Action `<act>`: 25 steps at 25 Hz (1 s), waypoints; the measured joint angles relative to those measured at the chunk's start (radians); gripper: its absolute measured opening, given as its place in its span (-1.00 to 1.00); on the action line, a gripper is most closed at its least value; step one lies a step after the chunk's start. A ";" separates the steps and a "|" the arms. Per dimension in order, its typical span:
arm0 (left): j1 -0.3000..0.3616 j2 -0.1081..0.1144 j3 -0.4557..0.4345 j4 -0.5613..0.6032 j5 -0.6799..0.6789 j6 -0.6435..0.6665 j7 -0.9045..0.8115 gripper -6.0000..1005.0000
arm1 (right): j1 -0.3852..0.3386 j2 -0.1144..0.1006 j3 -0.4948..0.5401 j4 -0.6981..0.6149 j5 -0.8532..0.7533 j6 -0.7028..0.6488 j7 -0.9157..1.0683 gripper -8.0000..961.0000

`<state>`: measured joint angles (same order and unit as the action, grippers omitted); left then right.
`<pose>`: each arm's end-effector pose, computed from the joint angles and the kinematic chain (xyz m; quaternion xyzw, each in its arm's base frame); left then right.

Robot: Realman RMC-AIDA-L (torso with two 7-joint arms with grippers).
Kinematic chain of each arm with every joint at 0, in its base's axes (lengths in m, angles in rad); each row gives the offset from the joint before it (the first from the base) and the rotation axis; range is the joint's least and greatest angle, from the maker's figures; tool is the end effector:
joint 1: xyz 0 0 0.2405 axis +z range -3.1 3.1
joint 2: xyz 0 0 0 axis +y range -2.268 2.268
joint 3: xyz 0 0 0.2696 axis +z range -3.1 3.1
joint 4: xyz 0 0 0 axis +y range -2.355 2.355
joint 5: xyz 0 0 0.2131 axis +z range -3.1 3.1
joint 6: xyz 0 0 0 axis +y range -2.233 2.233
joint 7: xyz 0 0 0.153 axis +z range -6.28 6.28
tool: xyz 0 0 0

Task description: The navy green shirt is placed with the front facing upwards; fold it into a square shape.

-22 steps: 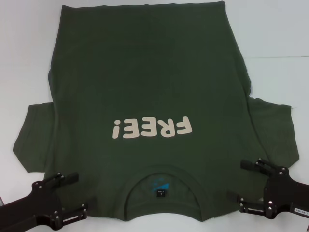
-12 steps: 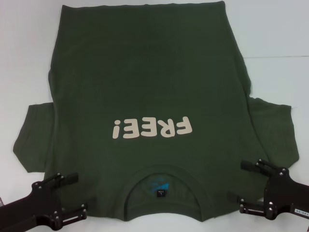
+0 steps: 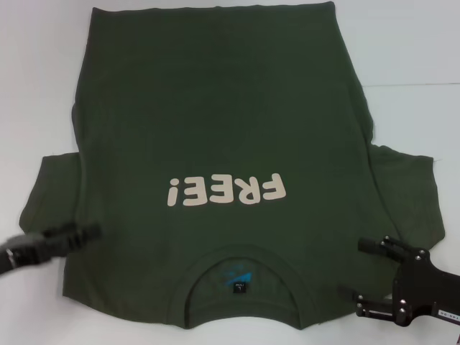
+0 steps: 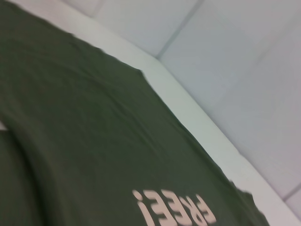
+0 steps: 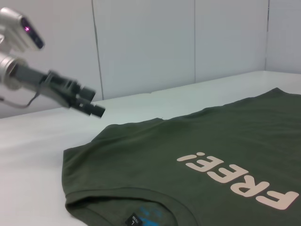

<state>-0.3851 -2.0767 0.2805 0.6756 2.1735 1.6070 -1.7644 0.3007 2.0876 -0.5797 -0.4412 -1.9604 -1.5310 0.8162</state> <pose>-0.3530 0.2923 0.0268 -0.7886 -0.5021 -0.3015 0.1873 0.3470 0.2550 -0.0404 -0.9286 0.1592 0.2437 0.2301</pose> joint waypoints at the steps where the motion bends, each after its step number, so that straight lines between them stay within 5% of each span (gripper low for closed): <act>1: 0.000 0.000 0.000 0.000 0.000 0.000 0.000 0.65 | 0.001 0.000 0.000 0.000 0.000 0.000 0.000 0.93; 5: -0.054 0.050 0.008 0.067 0.079 -0.005 -0.242 0.65 | 0.001 0.000 0.000 -0.001 0.000 0.000 0.001 0.93; 8: -0.131 0.100 0.001 0.082 0.236 -0.030 -0.420 0.64 | 0.001 0.000 0.000 -0.001 0.000 -0.001 0.001 0.93; 12: -0.218 0.140 0.004 0.084 0.407 -0.084 -0.533 0.64 | 0.003 0.000 0.000 -0.003 0.000 -0.002 0.001 0.93; 17: -0.252 0.155 0.016 0.074 0.482 -0.176 -0.573 0.64 | 0.002 0.000 -0.001 -0.001 0.000 -0.003 0.001 0.93; 25: -0.242 0.146 0.056 0.034 0.496 -0.287 -0.579 0.64 | 0.005 0.000 -0.002 -0.006 0.000 -0.003 0.011 0.93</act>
<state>-0.6275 -1.9310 0.3370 0.7095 2.6695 1.3202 -2.3431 0.3052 2.0876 -0.5814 -0.4468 -1.9604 -1.5343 0.8271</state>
